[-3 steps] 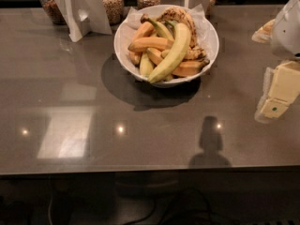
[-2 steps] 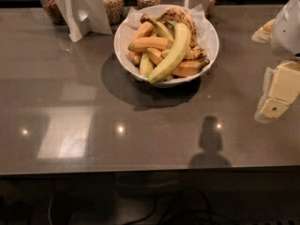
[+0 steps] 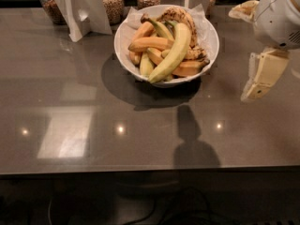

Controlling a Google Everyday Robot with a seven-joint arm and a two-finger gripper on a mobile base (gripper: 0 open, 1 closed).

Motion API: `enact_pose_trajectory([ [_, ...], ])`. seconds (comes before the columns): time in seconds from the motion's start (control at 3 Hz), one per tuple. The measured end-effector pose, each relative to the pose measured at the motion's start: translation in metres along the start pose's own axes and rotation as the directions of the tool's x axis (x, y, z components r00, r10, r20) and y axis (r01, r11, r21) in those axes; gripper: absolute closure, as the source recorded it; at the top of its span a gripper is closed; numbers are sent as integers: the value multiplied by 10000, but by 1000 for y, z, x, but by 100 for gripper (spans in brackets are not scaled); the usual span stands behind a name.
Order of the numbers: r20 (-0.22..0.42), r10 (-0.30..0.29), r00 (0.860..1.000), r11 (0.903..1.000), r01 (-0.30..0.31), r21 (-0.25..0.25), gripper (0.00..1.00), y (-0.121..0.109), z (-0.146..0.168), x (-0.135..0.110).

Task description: Pick banana from white bowl

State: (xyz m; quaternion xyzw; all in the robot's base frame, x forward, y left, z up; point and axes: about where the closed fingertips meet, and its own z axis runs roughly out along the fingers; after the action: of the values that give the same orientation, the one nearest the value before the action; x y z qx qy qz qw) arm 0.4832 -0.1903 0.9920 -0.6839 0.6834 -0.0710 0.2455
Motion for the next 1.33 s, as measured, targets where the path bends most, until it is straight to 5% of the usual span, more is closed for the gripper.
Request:
enact_pose_trajectory([
  [0.33,790,-2063,9753,9784,2045,304,0,-33,13,-29],
  [0.67,1482,-4265,8923,9038,4269,303,0,-61,24,-64],
  [1.0,1480,-4946,8564,8688,4920,561,0,-66,15,-70],
  [1.33,1480,-4946,8564,8688,4920,561,0,-66,15,-70],
])
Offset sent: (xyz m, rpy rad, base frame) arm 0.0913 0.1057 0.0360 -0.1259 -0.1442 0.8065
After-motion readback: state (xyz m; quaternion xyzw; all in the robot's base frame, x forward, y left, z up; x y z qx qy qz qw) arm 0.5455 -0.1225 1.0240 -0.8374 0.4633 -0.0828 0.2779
